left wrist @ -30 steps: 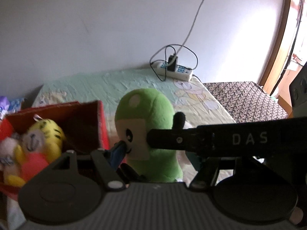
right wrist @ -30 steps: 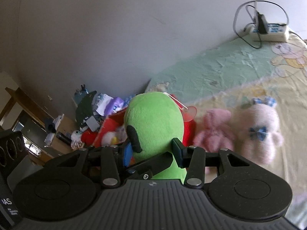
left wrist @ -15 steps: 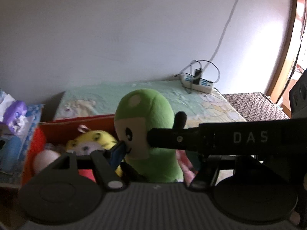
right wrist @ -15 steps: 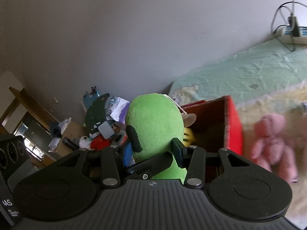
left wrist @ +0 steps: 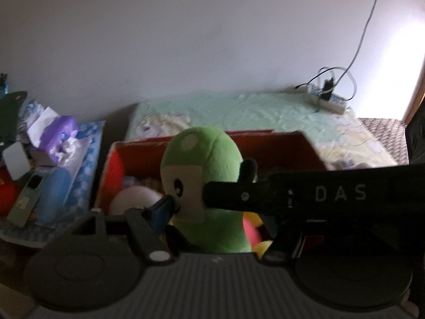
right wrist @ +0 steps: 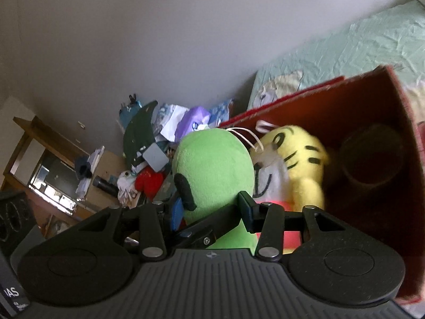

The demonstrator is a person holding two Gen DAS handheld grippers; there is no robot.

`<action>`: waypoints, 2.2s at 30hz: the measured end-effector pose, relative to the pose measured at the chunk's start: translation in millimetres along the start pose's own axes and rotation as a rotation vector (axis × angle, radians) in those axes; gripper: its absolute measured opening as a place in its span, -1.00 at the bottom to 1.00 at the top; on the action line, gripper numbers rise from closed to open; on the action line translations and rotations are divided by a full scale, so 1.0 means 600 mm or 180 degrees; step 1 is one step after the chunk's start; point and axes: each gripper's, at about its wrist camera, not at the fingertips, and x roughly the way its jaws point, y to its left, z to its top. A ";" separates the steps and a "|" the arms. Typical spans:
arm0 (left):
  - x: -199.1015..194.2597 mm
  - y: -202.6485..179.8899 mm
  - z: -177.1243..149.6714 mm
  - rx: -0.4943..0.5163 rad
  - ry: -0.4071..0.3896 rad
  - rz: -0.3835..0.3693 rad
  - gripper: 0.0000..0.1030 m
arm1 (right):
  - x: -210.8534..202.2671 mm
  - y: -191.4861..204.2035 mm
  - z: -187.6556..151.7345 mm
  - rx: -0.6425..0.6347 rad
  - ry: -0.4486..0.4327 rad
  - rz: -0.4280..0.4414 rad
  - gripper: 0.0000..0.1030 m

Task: Organize objects
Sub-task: 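Carry the green plush with the right gripper into the red box, then open the right gripper to release the green plush in the box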

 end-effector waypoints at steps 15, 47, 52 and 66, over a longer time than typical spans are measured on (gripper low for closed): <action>0.027 0.036 -0.014 -0.0205 0.0162 0.0192 0.38 | 0.041 -0.028 0.015 -0.0100 0.0345 0.0208 0.03; -0.056 -0.002 -0.001 0.0008 -0.0096 0.0214 0.63 | -0.095 0.000 -0.012 -0.0230 -0.0389 -0.0274 -0.10; -0.050 -0.029 0.001 0.0086 0.0007 0.0192 0.62 | -0.116 0.000 -0.029 -0.0337 -0.0506 -0.0502 -0.10; -0.041 -0.101 0.002 0.0259 0.0165 0.0211 0.62 | -0.181 -0.035 -0.047 -0.0264 -0.0694 -0.0654 -0.10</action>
